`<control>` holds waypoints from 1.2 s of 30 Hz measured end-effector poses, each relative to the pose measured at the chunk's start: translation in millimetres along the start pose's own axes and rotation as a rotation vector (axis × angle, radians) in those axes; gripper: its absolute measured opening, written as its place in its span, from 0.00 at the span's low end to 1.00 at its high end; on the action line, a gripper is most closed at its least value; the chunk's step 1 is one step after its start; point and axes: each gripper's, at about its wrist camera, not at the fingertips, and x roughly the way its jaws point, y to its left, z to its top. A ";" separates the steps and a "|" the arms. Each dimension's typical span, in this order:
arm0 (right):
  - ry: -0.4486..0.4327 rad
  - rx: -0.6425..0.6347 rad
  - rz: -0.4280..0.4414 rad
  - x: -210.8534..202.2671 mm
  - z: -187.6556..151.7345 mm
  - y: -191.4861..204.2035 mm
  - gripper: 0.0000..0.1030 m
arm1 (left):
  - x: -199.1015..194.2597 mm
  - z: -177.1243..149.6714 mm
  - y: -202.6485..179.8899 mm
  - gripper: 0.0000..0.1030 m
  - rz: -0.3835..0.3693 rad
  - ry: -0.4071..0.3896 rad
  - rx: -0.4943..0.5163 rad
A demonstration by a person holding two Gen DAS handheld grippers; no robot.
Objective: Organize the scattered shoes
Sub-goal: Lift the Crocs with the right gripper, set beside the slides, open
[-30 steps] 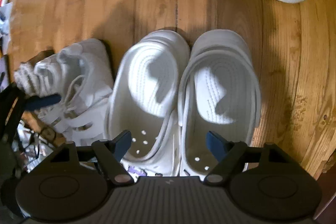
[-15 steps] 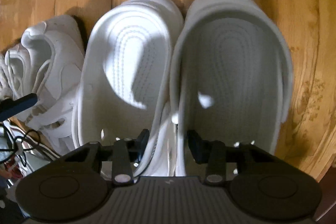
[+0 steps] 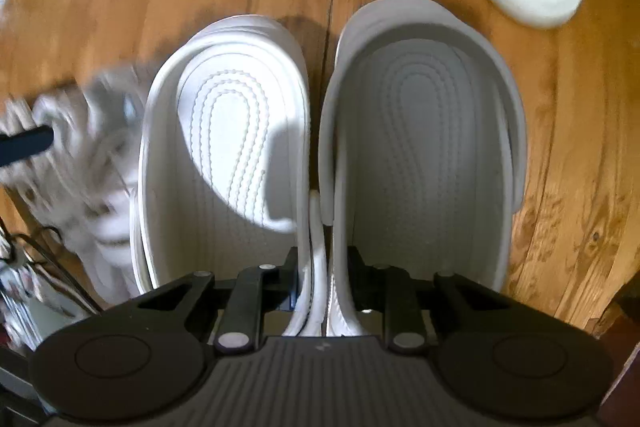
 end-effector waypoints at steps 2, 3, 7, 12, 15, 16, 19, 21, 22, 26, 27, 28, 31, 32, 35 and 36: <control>-0.063 0.017 0.018 -18.9 10.8 3.8 0.21 | -9.5 5.5 8.6 1.00 0.027 -0.027 -0.013; -0.089 0.014 0.022 -27.5 17.4 7.3 0.22 | -15.9 10.0 16.0 1.00 0.043 -0.037 -0.023; -0.191 -0.001 0.047 -59.1 45.0 23.4 0.22 | -33.5 23.8 58.2 1.00 0.030 -0.089 -0.131; -0.317 -0.043 0.103 -85.1 86.8 51.9 0.21 | -32.9 21.5 110.9 1.00 0.075 -0.139 -0.274; -0.343 -0.049 0.099 -82.5 115.1 70.2 0.22 | -25.2 21.7 135.2 1.00 0.082 -0.133 -0.315; -0.346 -0.051 0.093 -80.0 124.9 76.7 0.22 | -22.8 21.8 140.2 1.00 0.084 -0.134 -0.323; -0.308 -0.037 0.090 -61.7 159.0 89.8 0.21 | -2.9 27.5 160.8 1.00 0.070 -0.104 -0.350; -0.278 -0.031 0.066 -45.2 179.9 98.3 0.21 | 13.4 28.7 179.5 1.00 0.038 -0.085 -0.406; -0.262 -0.028 0.054 -36.9 190.3 102.5 0.21 | 18.8 28.6 186.7 1.00 0.030 -0.082 -0.420; -0.222 -0.018 0.023 -14.5 217.7 112.6 0.21 | 43.4 29.6 212.6 1.00 0.035 -0.076 -0.445; -0.239 0.013 0.028 -9.1 225.8 113.0 0.32 | 51.1 30.9 218.9 1.00 0.032 -0.070 -0.459; -0.294 0.028 0.043 -8.8 230.9 113.6 0.38 | 57.9 31.7 223.9 1.00 0.030 -0.061 -0.473; -0.417 0.044 -0.001 -12.4 226.8 113.6 0.68 | 79.5 33.7 232.6 1.00 -0.006 -0.032 -0.521; -0.432 0.032 -0.001 -12.8 224.5 113.5 0.67 | 84.0 34.0 231.4 1.00 -0.021 -0.030 -0.529; -0.471 0.041 0.043 -12.0 200.2 97.0 0.67 | 90.5 33.2 226.9 1.00 -0.051 -0.028 -0.523; -0.481 0.042 0.066 -11.8 190.1 88.1 0.67 | 91.6 32.6 224.2 1.00 -0.049 -0.032 -0.516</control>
